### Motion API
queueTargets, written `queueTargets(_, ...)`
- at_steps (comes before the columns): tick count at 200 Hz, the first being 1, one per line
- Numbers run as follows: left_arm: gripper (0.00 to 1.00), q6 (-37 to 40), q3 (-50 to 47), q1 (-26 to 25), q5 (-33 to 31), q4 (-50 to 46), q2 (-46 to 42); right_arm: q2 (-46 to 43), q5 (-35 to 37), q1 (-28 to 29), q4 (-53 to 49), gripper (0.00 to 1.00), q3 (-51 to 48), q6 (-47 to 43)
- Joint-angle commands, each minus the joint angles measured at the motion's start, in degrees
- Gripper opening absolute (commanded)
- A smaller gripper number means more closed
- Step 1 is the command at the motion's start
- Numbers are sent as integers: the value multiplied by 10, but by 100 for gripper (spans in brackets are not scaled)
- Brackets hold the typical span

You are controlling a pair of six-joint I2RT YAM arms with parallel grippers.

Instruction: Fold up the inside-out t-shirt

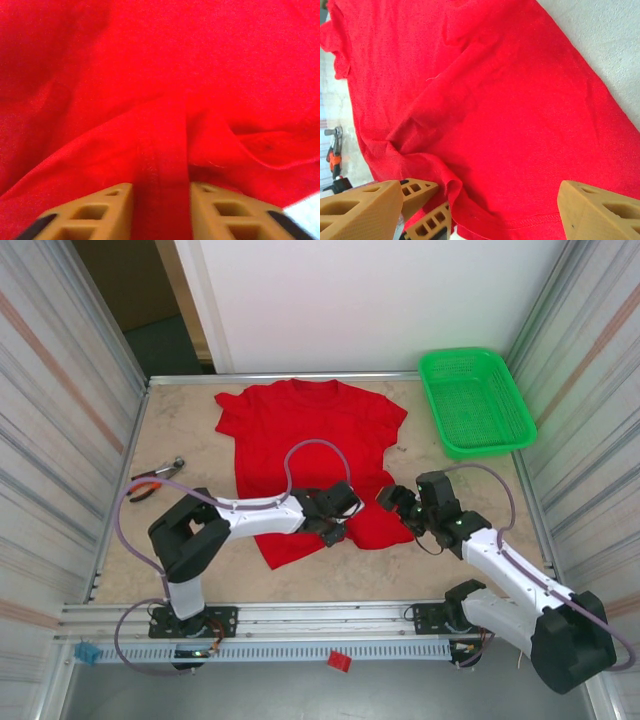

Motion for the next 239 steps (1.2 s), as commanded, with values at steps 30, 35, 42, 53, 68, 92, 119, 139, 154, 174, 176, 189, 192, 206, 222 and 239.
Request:
queueTargets(30, 0, 3, 22, -7, -64, -20, -28, -29, -15, -4, -16, 77, -8, 3)
queueTargets(35, 0, 3, 23, -6, -66, -22, -34, -31, -17, -4, -16, 76, -8, 3)
queueTargets(42, 0, 4, 24, -6, -68, -26, -44, -32, -19, -3, -16, 76, -9, 3)
queueTargets(53, 0, 4, 26, -6, -70, -35, -64, -34, -27, 0, -12, 75, -10, 3)
queueTargets(68, 0, 4, 31, -7, -68, -47, -99, -37, -46, 9, 2, 74, -10, 1)
queueTargets(92, 0, 3, 45, -6, -52, -69, -159, -35, -53, 60, 37, 69, -6, 8)
queueTargets(119, 0, 10, 66, -5, -49, -98, -199, -15, -31, 148, 92, 67, 6, 24)
queueTargets(139, 0, 12, 72, -5, -49, -109, -214, 4, 10, 195, 105, 70, 24, 31)
queueTargets(154, 0, 10, 66, -5, -53, -107, -221, 14, 30, 207, 106, 72, 39, 40)
queueTargets(174, 0, 2, 53, -5, -56, -97, -231, 4, 58, 210, 107, 76, 35, 61)
queueTargets(176, 0, 1, 51, -5, -56, -96, -232, 2, 61, 210, 106, 76, 33, 63)
queueTargets(189, 0, -6, 41, -5, -55, -89, -239, -15, 78, 209, 101, 85, 24, 77)
queueTargets(192, 0, -7, 39, -5, -54, -88, -241, -19, 80, 208, 102, 86, 22, 80)
queueTargets(206, 0, -13, 28, -5, -54, -83, -248, -33, 87, 207, 104, 87, 18, 110)
queueTargets(222, 0, -18, 18, -5, -53, -78, -256, -37, 87, 207, 115, 92, 14, 146)
queueTargets(239, 0, -24, 8, -5, -54, -71, -263, -32, 80, 210, 151, 94, 4, 201)
